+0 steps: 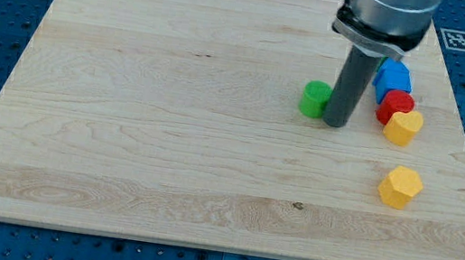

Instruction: Move your arm to separate red circle and yellow heart

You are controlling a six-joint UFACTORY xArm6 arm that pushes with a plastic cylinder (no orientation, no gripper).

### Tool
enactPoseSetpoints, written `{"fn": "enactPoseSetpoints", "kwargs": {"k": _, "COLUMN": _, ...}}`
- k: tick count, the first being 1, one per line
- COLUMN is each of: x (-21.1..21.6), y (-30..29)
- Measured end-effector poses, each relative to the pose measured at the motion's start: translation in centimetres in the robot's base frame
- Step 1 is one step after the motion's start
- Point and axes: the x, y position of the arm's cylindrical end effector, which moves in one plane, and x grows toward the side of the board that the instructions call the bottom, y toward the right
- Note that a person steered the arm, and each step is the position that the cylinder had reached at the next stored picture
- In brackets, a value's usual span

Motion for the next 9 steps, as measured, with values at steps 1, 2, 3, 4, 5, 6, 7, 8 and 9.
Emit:
{"fn": "enactPoseSetpoints", "kwargs": {"k": 1, "x": -2.0, "y": -1.9}}
{"fn": "enactPoseSetpoints", "kwargs": {"k": 2, "x": -3.1, "y": -3.0}}
{"fn": "enactPoseSetpoints", "kwargs": {"k": 3, "x": -3.2, "y": -2.6}}
{"fn": "enactPoseSetpoints", "kwargs": {"k": 4, "x": -1.7, "y": -1.0}}
{"fn": "enactPoseSetpoints", "kwargs": {"k": 5, "x": 0.8, "y": 0.6}}
{"fn": "enactPoseSetpoints", "kwargs": {"k": 6, "x": 2.0, "y": 2.5}}
{"fn": "enactPoseSetpoints", "kwargs": {"k": 7, "x": 3.2, "y": 4.8}}
{"fn": "enactPoseSetpoints", "kwargs": {"k": 8, "x": 4.7, "y": 7.5}}
{"fn": "enactPoseSetpoints", "kwargs": {"k": 9, "x": 4.8, "y": 10.4}}
